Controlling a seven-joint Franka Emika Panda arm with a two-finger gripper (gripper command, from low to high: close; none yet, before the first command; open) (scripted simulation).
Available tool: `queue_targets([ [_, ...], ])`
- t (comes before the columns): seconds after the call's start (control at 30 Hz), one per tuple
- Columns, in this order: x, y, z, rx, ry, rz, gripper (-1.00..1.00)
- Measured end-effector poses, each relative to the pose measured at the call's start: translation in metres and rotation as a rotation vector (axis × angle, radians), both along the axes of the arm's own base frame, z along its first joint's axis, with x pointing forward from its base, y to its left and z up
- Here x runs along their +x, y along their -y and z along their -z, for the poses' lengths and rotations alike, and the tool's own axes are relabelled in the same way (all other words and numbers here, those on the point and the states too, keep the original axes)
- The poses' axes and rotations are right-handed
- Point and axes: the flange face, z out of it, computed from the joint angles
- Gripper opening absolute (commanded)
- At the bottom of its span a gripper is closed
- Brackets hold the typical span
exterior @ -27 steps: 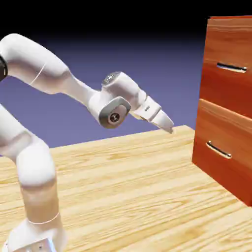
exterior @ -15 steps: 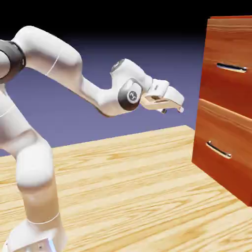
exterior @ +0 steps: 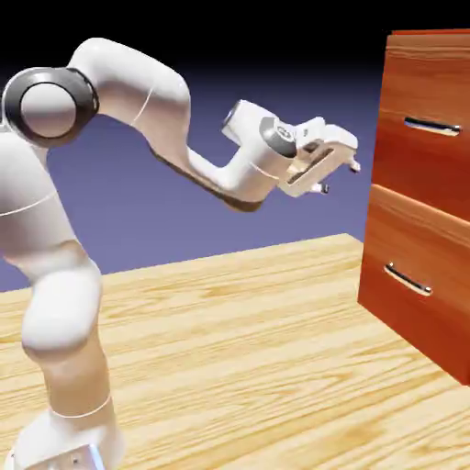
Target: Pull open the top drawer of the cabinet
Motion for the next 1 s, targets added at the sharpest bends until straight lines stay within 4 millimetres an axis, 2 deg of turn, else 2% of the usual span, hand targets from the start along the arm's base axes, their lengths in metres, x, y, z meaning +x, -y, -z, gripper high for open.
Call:
queue_targets([
  [0.23, 0.027, -0.008, -0.006, -0.156, 0.076, -0.089, 1.0],
  [0.5, 0.058, -0.006, -0.014, -0.317, 0.179, -0.177, 1.0],
  [0.77, 0.09, 0.012, -0.028, -0.464, 0.298, -0.241, 1.0],
  [1.0, 0.118, 0.039, -0.046, -0.585, 0.41, -0.275, 1.0],
])
